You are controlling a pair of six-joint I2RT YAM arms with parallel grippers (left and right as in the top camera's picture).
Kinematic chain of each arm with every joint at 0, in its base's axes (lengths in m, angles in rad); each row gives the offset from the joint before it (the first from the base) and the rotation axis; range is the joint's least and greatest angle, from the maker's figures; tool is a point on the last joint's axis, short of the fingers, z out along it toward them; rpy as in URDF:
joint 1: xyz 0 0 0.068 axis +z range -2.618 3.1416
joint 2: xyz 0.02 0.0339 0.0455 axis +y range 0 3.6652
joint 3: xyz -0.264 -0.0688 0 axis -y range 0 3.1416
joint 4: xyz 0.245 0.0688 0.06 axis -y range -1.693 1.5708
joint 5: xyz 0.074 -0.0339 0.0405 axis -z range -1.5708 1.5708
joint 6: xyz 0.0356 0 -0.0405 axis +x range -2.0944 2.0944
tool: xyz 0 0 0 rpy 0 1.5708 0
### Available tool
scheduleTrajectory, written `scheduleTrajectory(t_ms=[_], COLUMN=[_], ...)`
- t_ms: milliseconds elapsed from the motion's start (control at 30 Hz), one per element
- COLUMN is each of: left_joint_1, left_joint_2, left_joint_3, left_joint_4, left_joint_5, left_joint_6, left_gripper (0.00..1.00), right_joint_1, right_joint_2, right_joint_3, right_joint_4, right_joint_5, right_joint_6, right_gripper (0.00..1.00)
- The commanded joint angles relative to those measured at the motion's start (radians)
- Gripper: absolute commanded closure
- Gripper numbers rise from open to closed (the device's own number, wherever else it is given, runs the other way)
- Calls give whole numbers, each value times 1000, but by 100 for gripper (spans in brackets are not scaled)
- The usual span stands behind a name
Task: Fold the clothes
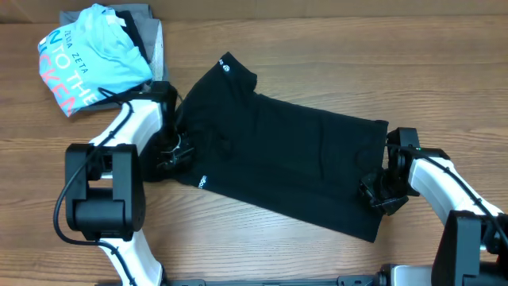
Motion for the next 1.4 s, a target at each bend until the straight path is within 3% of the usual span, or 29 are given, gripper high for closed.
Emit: scheduleTrajectory(t_ms=[0,133,700,900,1000,1033,1100,1133,1167,1200,1367], left_joint_1=[46,66,88,72,42,31,7,-7,-19,-35,-111], left_joint_2=[49,49,44,-25,-140,-178,-241,-272,-295,-317,-350], left_joint_3=[-13,-13,-13,-13,-13,-13,-12,-12,-12,-11,-12], left_joint_4=[-23,-53,-191,-209,-161,-134,-80,-48,-15,26,251], left_joint_5=[-66,-78,-110,-111,-121,-121,-112,-97,-77,-47,30], left_joint_6=[7,-35,-178,-230,-233,-215,-160,-122,-84,-43,23], left_gripper=[80,73,77,81,81,78,64,43,15,0,0], right_joint_1=[3,-7,-126,-192,-191,-190,-185,-180,-175,-171,-136], right_joint_2=[17,17,16,16,16,16,16,16,16,16,18], right_joint_3=[-44,-44,215,381,477,496,524,533,536,536,535], right_joint_4=[28,40,-96,-206,-225,-222,-201,-185,-163,-148,-110], right_joint_5=[7,42,142,140,78,47,-24,-58,-85,-96,-98], right_joint_6=[-2,27,51,2,-100,-127,-182,-201,-216,-217,-216], right_gripper=[69,72,73,74,72,68,50,39,28,22,16])
